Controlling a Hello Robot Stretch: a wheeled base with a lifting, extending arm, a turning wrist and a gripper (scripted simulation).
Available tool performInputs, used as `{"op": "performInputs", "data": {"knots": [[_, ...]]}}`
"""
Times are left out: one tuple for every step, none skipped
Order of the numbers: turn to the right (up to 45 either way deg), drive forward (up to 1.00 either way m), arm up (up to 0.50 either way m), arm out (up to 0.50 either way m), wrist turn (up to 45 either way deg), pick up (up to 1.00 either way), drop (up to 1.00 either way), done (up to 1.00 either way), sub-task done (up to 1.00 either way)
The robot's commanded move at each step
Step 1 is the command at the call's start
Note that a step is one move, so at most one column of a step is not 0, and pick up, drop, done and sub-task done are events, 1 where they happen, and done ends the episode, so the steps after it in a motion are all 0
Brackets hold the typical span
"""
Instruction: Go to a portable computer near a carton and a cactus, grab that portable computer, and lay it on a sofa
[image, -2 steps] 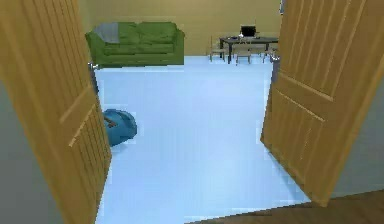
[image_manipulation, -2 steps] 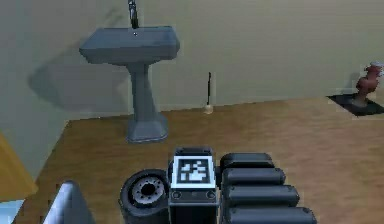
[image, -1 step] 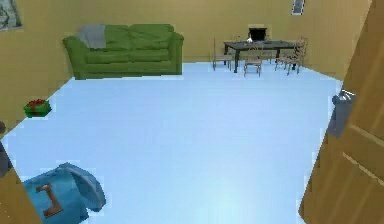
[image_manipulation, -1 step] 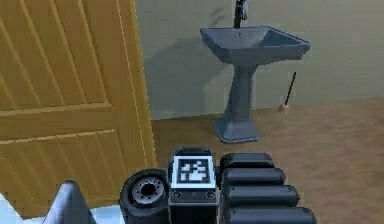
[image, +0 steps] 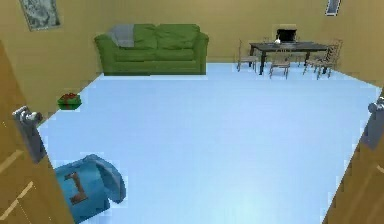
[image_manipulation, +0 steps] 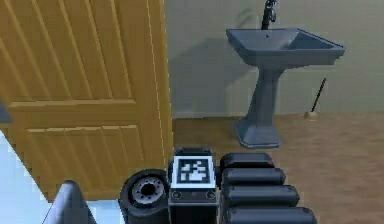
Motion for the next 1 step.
{"op": "performInputs", "data": {"knots": [[0.0, 0.7, 0.0, 0.0, 0.0, 0.0, 0.0, 0.0, 0.0]]}}
